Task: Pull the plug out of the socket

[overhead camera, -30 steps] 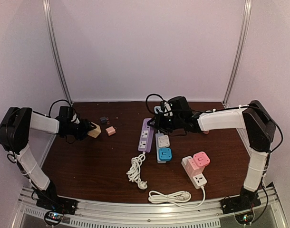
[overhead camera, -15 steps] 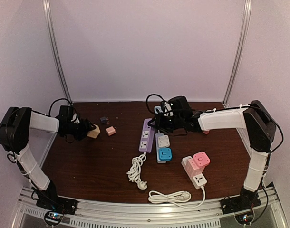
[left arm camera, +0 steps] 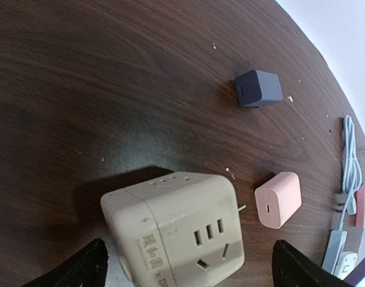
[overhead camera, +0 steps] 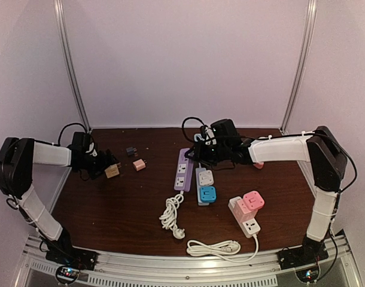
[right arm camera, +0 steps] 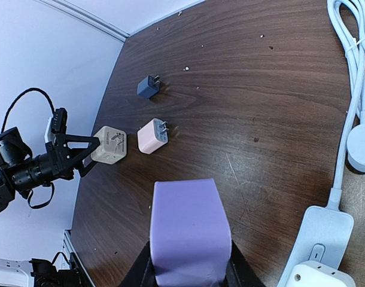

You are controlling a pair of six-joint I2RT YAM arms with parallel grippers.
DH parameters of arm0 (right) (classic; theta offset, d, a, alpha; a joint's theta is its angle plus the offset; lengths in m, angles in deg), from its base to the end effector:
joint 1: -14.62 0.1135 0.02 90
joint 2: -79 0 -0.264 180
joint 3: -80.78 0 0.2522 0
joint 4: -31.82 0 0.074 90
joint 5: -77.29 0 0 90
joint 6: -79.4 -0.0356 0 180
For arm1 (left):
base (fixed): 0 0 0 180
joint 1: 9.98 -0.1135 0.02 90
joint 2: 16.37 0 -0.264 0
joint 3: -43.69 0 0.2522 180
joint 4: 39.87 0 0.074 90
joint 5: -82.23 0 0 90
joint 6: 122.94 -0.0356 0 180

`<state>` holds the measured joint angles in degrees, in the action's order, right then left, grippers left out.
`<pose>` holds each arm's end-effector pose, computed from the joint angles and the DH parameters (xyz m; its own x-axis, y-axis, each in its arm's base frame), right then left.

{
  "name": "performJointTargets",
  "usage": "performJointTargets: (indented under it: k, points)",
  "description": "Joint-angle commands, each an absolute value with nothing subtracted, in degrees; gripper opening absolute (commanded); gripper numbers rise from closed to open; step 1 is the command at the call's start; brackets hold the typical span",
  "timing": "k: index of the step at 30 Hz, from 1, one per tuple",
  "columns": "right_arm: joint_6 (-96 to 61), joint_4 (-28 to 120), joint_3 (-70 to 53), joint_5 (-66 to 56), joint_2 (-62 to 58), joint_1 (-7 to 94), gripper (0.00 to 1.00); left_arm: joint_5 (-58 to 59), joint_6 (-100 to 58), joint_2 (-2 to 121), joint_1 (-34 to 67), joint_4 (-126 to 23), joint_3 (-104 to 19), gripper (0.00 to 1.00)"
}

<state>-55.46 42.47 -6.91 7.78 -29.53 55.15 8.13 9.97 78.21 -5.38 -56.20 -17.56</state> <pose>0.3196 0.2896 0.2180 -0.8708 0.1248 -0.4755 -0.3123 0.6066 0.7311 0.3200 -0.0355 0.1556 -0.7293 -0.5982 -0.3319 -0.3313 0.7333 -0.5937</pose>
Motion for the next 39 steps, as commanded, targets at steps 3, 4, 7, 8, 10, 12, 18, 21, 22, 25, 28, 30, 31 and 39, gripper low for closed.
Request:
performJointTargets:
  k: [3, 4, 7, 8, 10, 12, 18, 21, 22, 25, 28, 30, 31, 39]
  points:
    - [-53.31, 42.27, -11.09, 7.4, -31.21, 55.38, 0.0, 4.43, 6.57, 73.63, -5.75, -60.95, -18.16, 0.98]
    - [-52.91, 42.51, -11.76, 7.51, -31.73, 55.38, 0.0, 4.26, 6.3, 72.9, -5.71, -61.53, -17.95, 0.98]
    - [-51.61, 42.77, -14.64, 8.39, -34.13, 55.21, 0.0, 3.95, 5.64, 69.96, -5.64, -63.49, -17.52, 0.98]
    - [-51.24, 42.77, -15.82, 9.3, -35.3, 55.03, 0.0, 3.69, 5.13, 68.77, -5.47, -64.26, -17.52, 0.98]
    - [-50.63, 42.37, -17.88, 10.58, -37.69, 54.54, 0.0, 2.64, 4.09, 66.36, -4.72, -66.6, -17.41, 0.98]
    - [-50.4, 41.46, -20.17, 12.17, -40.25, 53.7, 0.0, 2.36, 3.28, 63.66, -3.73, -68.4, -17.01, 0.98]
    - [-49.81, 37.53, -29.84, 17.4, -50.81, 50.73, 0.0, 1.78, 2.4, 55.17, 1.52, -73.41, -16.55, 0.98]
    - [-48.49, 37.75, -36.63, 17.66, -56.28, 49.57, 0.0, 1.18, 3.2, 50.75, 5.61, -75.52, -16.66, 0.98]
    - [-48.44, 37.98, -39.61, 17.64, -57.93, 49.21, 0.0, 0.99, 3.48, 49.53, 6.92, -76.2, -16.68, 0.98]
    - [-48.77, 37.64, -45.28, 17.44, -62.42, 48.14, 0.0, 0.36, 4.39, 45.7, 10.27, -78.1, -16.07, 0.98]
    - [-48.88, 38.59, -51.56, 17.38, -66.91, 47.57, 0.04, 0.13, 5.5, 42.15, 12.27, -79.47, -14.81, 0.98]
    - [-48.95, 39.54, -55.41, 17.49, -69.74, 47.29, 0.08, 0.03, 6.0, 39.88, 12.75, -80.12, -13.95, 0.98]
    - [-49.13, 39.86, -56.92, 17.17, -70.93, 47.22, 0.11, -0.03, 6.08, 38.9, 12.91, -80.42, -13.67, 0.98]
    - [-49.77, 43.9, -62.65, 14.37, -73.76, 46.99, 0.53, 0.81, 6.2, 35.37, 12.96, -81.46, -12.75, 0.98]
